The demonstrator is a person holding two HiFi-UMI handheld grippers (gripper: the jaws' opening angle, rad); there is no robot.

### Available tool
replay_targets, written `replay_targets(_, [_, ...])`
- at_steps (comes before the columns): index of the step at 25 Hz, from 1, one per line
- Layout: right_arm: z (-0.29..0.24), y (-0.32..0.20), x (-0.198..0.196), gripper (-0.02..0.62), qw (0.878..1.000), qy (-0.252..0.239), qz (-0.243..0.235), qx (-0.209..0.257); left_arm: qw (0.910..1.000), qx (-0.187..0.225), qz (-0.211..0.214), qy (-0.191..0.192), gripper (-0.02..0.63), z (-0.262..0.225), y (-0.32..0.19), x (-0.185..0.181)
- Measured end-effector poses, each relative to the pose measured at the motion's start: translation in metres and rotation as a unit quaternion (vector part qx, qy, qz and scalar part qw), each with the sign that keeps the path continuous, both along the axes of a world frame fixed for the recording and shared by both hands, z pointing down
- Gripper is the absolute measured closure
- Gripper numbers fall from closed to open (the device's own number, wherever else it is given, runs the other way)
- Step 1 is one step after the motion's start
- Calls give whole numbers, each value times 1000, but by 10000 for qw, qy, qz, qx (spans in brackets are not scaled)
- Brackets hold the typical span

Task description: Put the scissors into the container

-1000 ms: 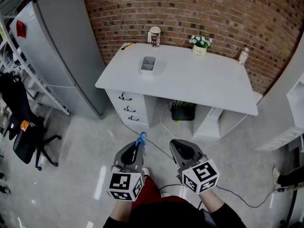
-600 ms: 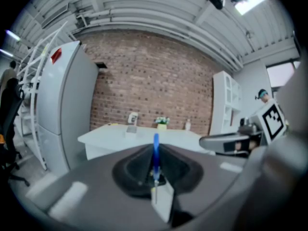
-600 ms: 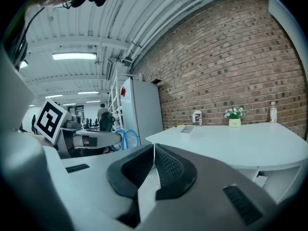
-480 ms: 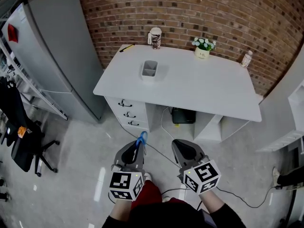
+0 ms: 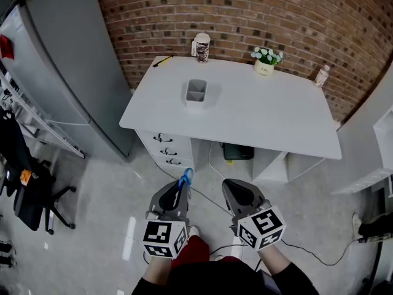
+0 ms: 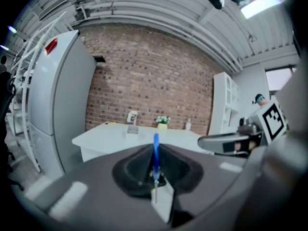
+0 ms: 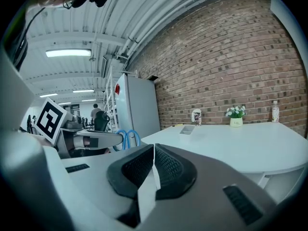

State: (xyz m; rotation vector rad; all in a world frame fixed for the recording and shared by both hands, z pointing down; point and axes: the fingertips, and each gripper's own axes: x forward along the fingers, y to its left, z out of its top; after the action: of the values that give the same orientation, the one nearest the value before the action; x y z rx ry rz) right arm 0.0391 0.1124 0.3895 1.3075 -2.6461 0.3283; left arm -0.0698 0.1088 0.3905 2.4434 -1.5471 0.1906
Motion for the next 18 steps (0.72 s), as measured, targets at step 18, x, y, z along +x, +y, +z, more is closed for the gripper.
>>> replay_targets(18, [-8, -43, -40, 586, 9995, 128, 257, 123, 9995, 50, 325, 40, 578, 0, -45, -35])
